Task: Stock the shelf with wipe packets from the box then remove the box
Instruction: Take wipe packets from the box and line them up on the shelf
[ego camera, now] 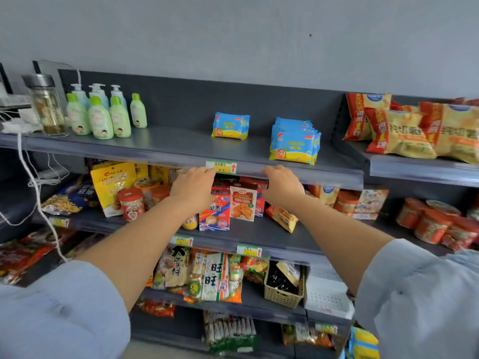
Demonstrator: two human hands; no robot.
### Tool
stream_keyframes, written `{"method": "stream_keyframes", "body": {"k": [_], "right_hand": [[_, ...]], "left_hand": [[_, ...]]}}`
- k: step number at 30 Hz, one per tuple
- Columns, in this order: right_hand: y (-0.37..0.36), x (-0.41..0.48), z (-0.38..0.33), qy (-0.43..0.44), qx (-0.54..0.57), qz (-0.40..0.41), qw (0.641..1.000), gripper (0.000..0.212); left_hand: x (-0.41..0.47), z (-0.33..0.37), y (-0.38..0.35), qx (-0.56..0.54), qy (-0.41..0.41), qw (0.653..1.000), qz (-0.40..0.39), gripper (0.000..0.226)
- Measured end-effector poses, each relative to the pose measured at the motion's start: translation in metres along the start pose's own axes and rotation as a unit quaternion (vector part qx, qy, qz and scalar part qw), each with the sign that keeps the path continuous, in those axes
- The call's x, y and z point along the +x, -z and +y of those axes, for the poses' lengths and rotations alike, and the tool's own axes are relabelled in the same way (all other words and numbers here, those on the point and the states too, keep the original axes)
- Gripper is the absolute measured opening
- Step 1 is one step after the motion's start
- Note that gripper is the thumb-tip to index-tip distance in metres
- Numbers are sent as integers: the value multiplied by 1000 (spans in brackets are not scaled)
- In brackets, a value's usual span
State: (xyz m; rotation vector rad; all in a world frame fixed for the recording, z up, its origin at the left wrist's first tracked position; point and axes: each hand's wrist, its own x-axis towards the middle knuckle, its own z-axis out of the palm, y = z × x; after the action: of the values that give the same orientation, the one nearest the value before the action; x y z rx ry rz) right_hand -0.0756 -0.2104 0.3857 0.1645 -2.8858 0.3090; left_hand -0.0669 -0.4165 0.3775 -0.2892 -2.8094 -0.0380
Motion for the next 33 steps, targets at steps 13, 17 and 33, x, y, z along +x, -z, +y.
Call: {"method": "stream_keyframes", "body": {"k": [13, 17, 33], "right_hand": [[-12, -118, 120, -46, -35, -73, 996, 49], [-19, -158, 171, -51, -49, -112, 991, 48], [-96, -253, 323, -138, -38, -239, 960, 44]], "left_hand": [[-67, 138, -51, -33, -38, 996, -78, 52], [-88, 193, -76, -48, -47, 992, -111, 53], [-126, 352, -187, -87, -124, 960, -234, 48]]}}
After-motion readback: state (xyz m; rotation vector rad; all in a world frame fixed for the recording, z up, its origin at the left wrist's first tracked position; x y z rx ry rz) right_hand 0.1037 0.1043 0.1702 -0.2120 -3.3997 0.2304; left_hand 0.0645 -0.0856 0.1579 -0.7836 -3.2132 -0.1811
